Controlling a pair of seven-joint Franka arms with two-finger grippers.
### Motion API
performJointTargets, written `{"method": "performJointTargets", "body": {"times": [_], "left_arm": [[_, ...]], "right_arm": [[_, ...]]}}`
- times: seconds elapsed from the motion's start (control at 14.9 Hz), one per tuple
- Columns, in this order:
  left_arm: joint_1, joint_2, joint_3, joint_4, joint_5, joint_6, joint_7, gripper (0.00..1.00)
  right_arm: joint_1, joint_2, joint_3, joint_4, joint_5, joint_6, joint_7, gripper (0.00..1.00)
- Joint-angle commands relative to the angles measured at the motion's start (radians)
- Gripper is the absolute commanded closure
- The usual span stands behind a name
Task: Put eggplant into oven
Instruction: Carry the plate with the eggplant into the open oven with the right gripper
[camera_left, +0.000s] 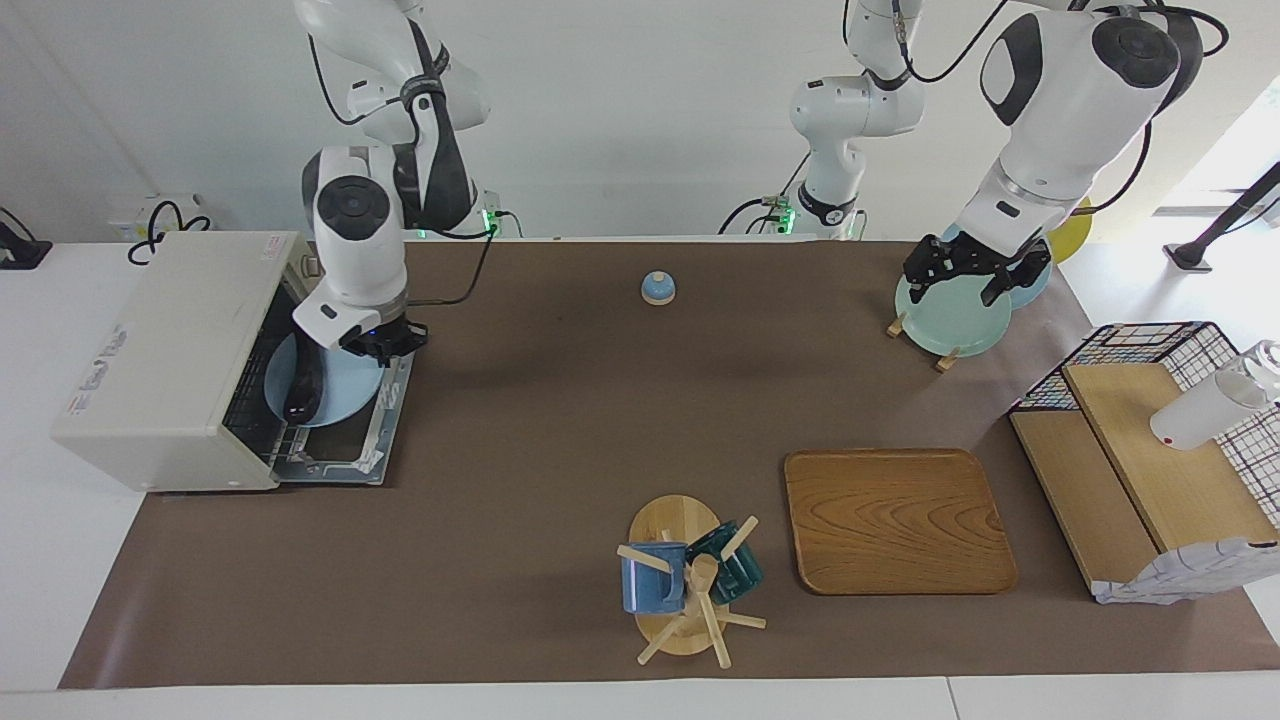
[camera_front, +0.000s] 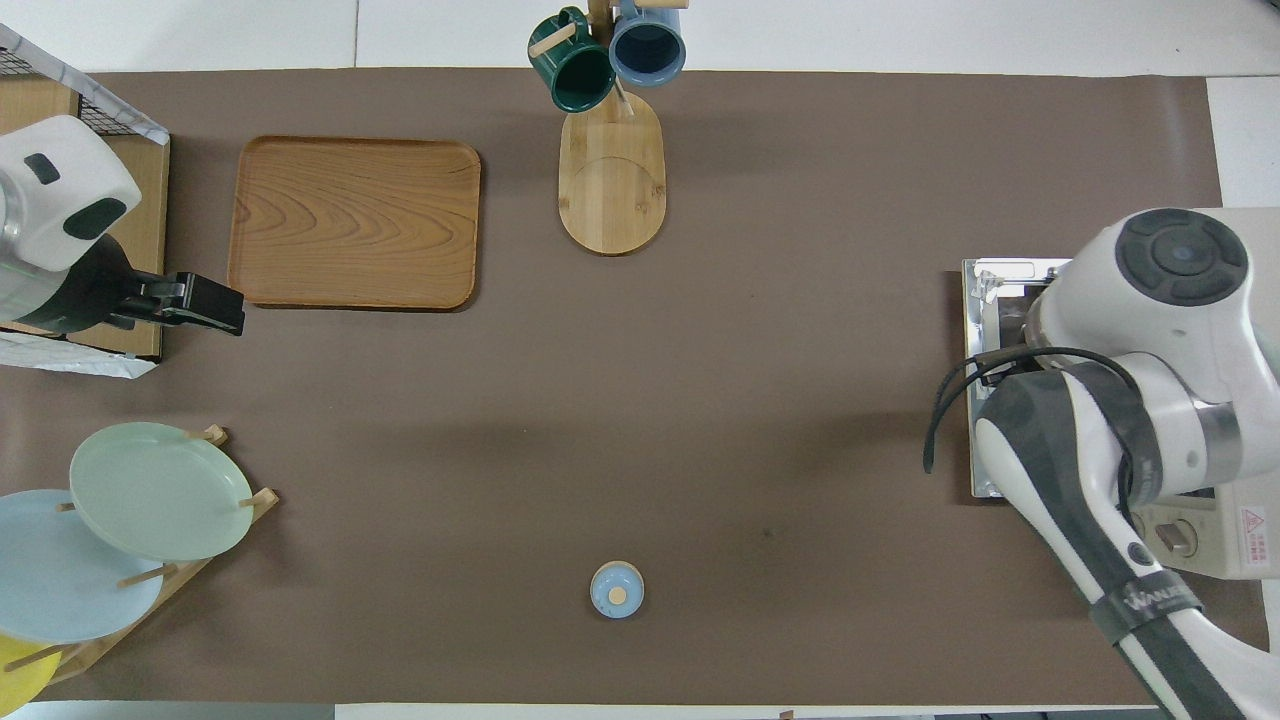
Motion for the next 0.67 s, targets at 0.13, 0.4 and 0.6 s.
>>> {"method": "performJointTargets", "body": {"times": [0.13, 0.4, 0.6], "left_arm": [[-0.014, -0.020, 0.012, -0.021, 0.014, 0.010, 0.001, 0.00], [-0.016, -0.021, 0.018, -0.020, 0.013, 0.010, 0.001, 0.00], [-0.005, -0.023, 0.016, -0.018, 0.014, 0.008, 0.001, 0.00]], "right_arm": [[-0.078, -0.032, 0.019, -0.068, 0.030, 0.072, -0.100, 1.00], [-0.125, -0.038, 0.019, -0.104, 0.032, 0.133, -0.151, 1.00], [-0.122, -0.038, 0.019, -0.102, 0.032, 0.137, -0.151, 0.78]]}}
